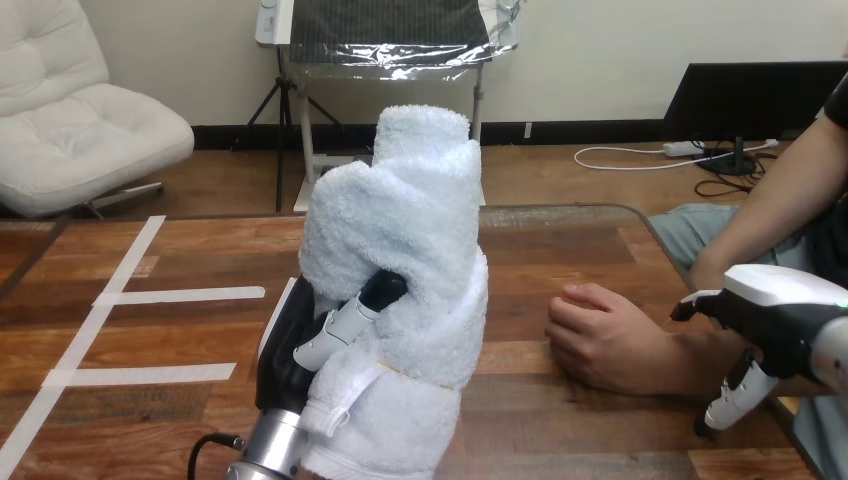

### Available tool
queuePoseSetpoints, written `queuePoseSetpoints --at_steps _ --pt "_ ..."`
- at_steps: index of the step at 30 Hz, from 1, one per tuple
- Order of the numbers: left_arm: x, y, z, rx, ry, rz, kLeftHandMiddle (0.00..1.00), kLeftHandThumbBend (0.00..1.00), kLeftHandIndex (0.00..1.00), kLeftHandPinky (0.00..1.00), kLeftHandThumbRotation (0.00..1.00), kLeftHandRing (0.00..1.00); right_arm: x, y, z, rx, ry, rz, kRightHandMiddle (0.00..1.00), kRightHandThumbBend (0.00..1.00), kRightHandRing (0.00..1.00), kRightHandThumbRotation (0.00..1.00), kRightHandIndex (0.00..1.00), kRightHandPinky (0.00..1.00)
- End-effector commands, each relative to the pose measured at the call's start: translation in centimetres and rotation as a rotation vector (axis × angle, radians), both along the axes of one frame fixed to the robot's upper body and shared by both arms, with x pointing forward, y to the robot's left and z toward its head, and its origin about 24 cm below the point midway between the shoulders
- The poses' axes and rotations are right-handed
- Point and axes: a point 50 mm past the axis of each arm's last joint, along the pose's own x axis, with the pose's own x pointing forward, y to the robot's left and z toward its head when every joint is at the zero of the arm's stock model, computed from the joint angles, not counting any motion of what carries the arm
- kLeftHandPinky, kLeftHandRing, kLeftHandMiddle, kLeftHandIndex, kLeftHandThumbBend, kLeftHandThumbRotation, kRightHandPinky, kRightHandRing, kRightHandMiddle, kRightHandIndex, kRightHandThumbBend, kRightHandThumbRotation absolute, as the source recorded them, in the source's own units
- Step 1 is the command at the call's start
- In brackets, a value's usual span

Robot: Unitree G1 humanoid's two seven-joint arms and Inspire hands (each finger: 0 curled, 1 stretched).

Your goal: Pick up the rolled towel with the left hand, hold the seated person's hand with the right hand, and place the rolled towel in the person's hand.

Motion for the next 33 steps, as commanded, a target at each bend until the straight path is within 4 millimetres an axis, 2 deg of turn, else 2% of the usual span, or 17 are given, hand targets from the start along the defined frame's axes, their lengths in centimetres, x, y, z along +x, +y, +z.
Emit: queuePoseSetpoints --at_steps 1,33 --pt "0.6 -1.2 2.3 -0.090 -0.092 0.012 0.34 0.80 0.44 0.22 0.11 0.28 1.2 -0.3 1.4 -0.048 -0.025 -0.008 0.95 0.74 0.94 0.00 0.90 0.88" --pt "0.5 -0.9 2.3 -0.074 -0.109 0.024 0.35 0.79 0.44 0.22 0.12 0.28 2.9 -1.3 -0.9 -0.099 0.047 -0.006 0.96 0.70 0.95 0.02 0.90 0.91"
